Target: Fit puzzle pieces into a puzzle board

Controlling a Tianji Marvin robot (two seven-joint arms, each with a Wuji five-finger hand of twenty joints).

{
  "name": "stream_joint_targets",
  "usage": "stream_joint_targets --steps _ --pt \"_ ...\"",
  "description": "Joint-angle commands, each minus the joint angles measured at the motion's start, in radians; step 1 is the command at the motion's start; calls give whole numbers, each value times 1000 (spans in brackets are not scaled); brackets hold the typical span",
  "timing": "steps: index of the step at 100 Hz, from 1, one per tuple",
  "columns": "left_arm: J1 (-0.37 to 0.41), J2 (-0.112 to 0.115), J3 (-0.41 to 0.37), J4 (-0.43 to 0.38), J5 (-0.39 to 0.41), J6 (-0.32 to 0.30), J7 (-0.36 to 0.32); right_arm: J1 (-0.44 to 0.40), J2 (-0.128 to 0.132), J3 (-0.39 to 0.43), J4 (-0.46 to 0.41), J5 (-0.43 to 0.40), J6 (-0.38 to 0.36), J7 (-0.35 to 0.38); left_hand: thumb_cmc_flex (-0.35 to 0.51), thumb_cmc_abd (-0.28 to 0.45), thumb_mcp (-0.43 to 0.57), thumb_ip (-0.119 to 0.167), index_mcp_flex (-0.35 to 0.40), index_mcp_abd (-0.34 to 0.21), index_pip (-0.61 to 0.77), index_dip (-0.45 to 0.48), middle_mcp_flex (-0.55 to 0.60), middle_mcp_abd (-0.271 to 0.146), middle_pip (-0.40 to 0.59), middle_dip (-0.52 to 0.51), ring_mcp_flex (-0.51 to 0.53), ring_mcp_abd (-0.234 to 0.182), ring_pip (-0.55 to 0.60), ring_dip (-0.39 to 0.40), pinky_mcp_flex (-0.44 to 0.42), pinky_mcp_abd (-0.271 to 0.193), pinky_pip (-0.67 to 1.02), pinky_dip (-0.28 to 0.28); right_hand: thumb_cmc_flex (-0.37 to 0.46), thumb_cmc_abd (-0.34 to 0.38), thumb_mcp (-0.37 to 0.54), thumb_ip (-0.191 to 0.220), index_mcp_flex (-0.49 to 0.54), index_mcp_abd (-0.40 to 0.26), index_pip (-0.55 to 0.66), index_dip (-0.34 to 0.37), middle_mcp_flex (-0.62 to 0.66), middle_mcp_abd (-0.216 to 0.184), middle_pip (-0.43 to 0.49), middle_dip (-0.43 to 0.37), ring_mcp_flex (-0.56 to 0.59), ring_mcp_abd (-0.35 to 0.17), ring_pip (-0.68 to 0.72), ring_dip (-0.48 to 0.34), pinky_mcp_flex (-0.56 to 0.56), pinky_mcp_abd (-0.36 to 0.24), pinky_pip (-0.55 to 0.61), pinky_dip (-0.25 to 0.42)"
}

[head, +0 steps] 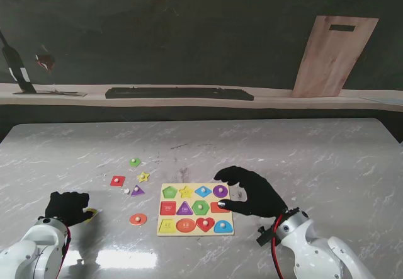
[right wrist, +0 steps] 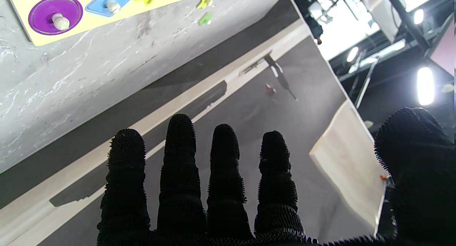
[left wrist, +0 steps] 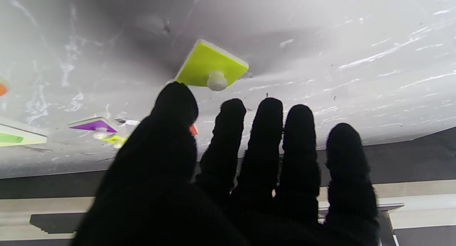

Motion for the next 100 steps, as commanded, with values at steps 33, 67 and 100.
stream_joint_targets --steps 33,67,100 --pt "-10 0 13 11 13 32 -18 -5 -4 -5 -7 2 9 -2 28 20 -23 -10 16 16 64 -12 28 24 34 -4 20 40 43 -10 7 -8 34 24 25 19 -26 31 14 -6 12 11 18 -23 12 10 27 -25 17 8 3 7 18 18" --pt "-46 0 43 61 -1 62 4 -8 -5 0 -8 2 9 -6 62 20 -38 -10 13 13 83 -17 30 24 35 -5 18 40 39 -18 1 -7 29 23 29 28 -31 32 16 -8 13 12 21 -21 12 10 28 -26 19 8 2 9 19 17" --pt "-52 0 59 77 -15 74 5 -8 -6 0 -8 2 18 -6 110 9 -68 -6 -2 -4 191 -9 61 16 83 24 41 34 70 -14 21 -1 40 30 31 31 -37 33 16 -10 11 11 22 -22 12 11 25 -27 20 8 0 8 18 16"
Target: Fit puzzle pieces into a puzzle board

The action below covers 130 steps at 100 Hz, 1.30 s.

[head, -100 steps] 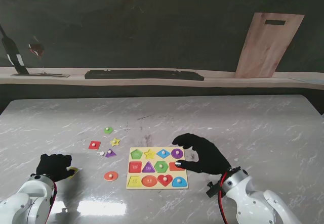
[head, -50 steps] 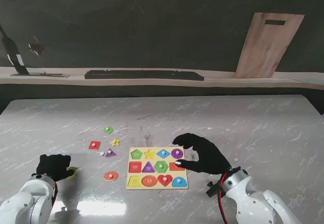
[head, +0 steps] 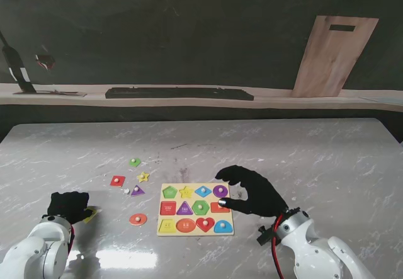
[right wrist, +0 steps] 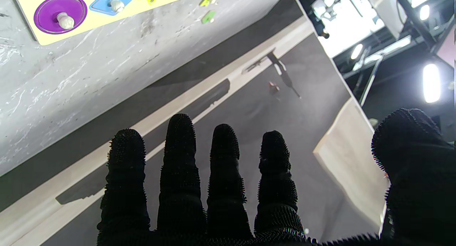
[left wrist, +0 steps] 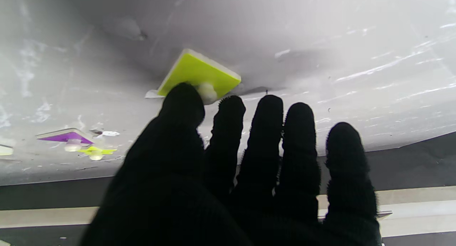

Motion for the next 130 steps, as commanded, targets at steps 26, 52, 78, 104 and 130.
stream_joint_targets --steps 26,52,78,104,130 --pt "25 -4 4 10 -7 4 35 -8 -5 -1 -6 -3 5 -1 56 -13 -41 -5 -12 -6 85 33 49 10 63 50 53 32 63 6 43 8 54 37 21 17 -24 27 19 -8 12 11 25 -22 12 10 23 -27 8 7 -2 7 17 15" --pt "27 -7 14 21 -24 15 61 -8 -5 -1 -6 -1 7 -1 65 -23 -26 -2 -2 -1 98 33 70 11 61 47 78 38 65 -4 68 20 69 45 22 21 -26 27 21 -8 11 11 25 -21 12 10 20 -28 8 6 -4 6 17 15" --pt "26 -13 25 24 -77 39 67 -7 -6 0 -6 -1 9 -4 71 -46 78 -11 -15 12 113 18 81 11 48 87 78 33 69 -23 60 19 63 48 23 24 -27 28 22 -9 11 11 24 -22 12 10 17 -29 7 6 -6 4 17 15" --pt "39 -19 17 13 -113 47 75 -6 -6 -1 -4 1 10 -5 64 -66 115 -10 -28 25 100 18 75 16 29 111 65 32 63 -24 47 16 55 46 25 28 -29 28 24 -8 12 12 26 -22 12 10 17 -30 9 6 -6 3 17 15" --pt "43 -19 7 7 -109 31 79 -4 -7 -2 -4 4 14 -4 59 -80 139 -11 -39 26 83 14 61 16 16 121 51 31 55 -23 37 9 48 43 26 31 -32 29 25 -8 11 11 26 -22 12 10 16 -30 9 6 -7 4 17 15"
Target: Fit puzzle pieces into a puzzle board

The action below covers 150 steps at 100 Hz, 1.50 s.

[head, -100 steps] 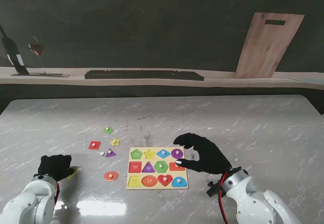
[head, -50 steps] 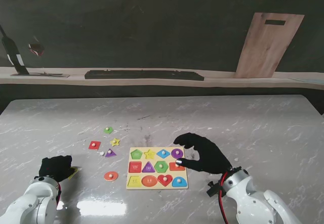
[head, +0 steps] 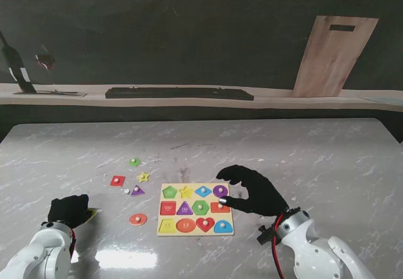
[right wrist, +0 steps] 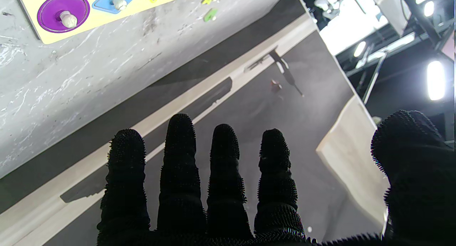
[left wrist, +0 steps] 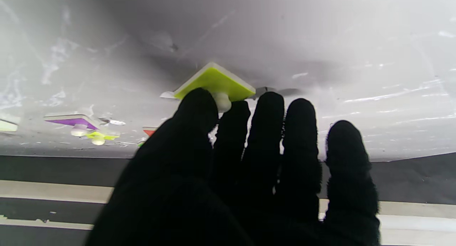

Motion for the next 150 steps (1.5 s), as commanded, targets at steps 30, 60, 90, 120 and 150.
stream_joint_targets --steps 30,60,90,120,150 --pt "8 -2 9 7 7 -2 -16 -4 -6 -4 -3 1 7 0 36 -84 130 -21 -1 -37 11 0 54 6 -59 67 13 21 13 -5 2 10 28 20 26 17 -21 29 5 -9 8 11 25 -22 12 10 14 -29 9 5 -8 3 17 15" --pt "10 -1 14 6 12 3 -16 -3 -6 -4 -1 0 7 -1 40 -107 152 -26 13 -29 52 17 99 2 -38 101 59 16 51 11 41 24 52 29 28 20 -23 30 8 -16 9 12 25 -21 11 9 12 -30 8 5 -9 4 17 15" --pt "29 -3 0 -6 34 -42 30 -3 -6 -3 1 -3 3 -5 -58 -169 322 -28 27 5 112 61 135 4 68 131 115 16 137 60 105 52 92 51 30 22 -24 30 8 -18 8 12 25 -20 12 10 12 -30 10 5 -9 3 17 15" --pt "50 0 -18 -94 55 -96 -17 -6 -8 0 2 -7 -7 -15 -81 -189 371 -21 37 16 118 72 154 7 87 136 145 26 159 71 145 66 117 60 33 24 -26 31 16 -17 10 13 25 -20 12 10 9 -30 10 4 -10 2 17 15" --pt "28 8 19 -181 51 -146 -115 -15 -10 9 0 -17 -34 -32 -91 -195 389 -20 40 16 117 75 157 8 93 134 152 28 164 72 159 71 128 64 34 26 -28 31 14 -18 9 13 23 -19 11 9 8 -29 9 4 -11 1 17 14"
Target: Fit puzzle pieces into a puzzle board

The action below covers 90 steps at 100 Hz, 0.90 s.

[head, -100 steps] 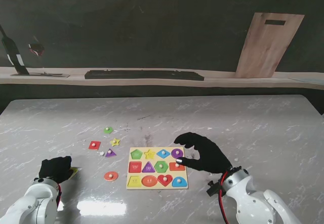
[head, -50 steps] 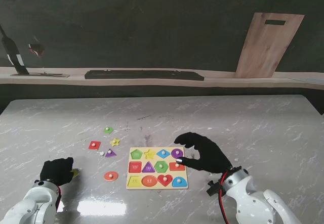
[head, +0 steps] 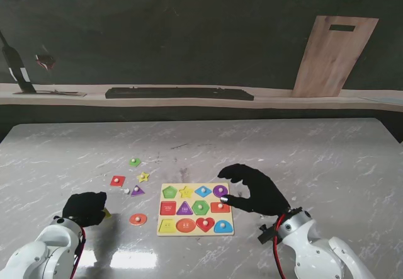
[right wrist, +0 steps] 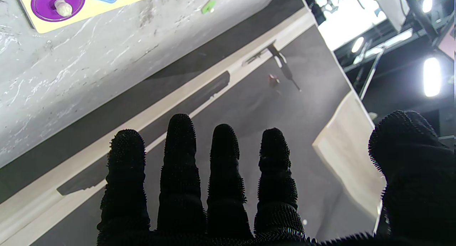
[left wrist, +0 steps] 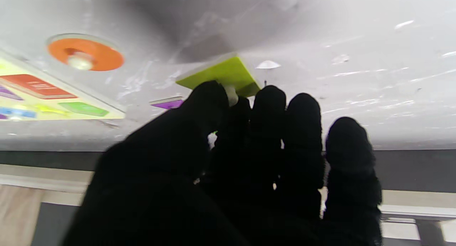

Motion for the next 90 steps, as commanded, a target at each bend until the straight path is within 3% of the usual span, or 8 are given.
stream_joint_targets --steps 1,32,90 --pt "-15 0 20 -30 -8 -17 -11 -11 -6 1 -4 -10 -11 -8 3 -17 43 -18 18 5 46 20 21 25 19 13 31 18 34 13 4 71 38 24 21 14 -17 31 7 -18 9 13 23 -19 11 9 8 -29 9 4 -10 1 17 14" --pt "-100 9 139 -65 -49 -30 -95 -25 -6 14 -6 -15 -49 -18 -1 -7 44 -19 3 -3 42 32 8 17 17 23 18 17 29 14 0 64 36 23 14 15 -16 31 0 -21 4 11 21 -21 8 8 3 -28 4 2 -18 4 11 12" --pt "-220 21 318 -42 -71 -149 -116 -56 -13 61 -14 65 -104 -16 -25 -8 71 -20 -5 -30 57 38 4 -5 16 38 13 -6 26 17 -4 39 37 20 14 19 -15 31 2 -20 -2 10 20 -20 5 6 2 -30 2 3 -19 3 8 11"
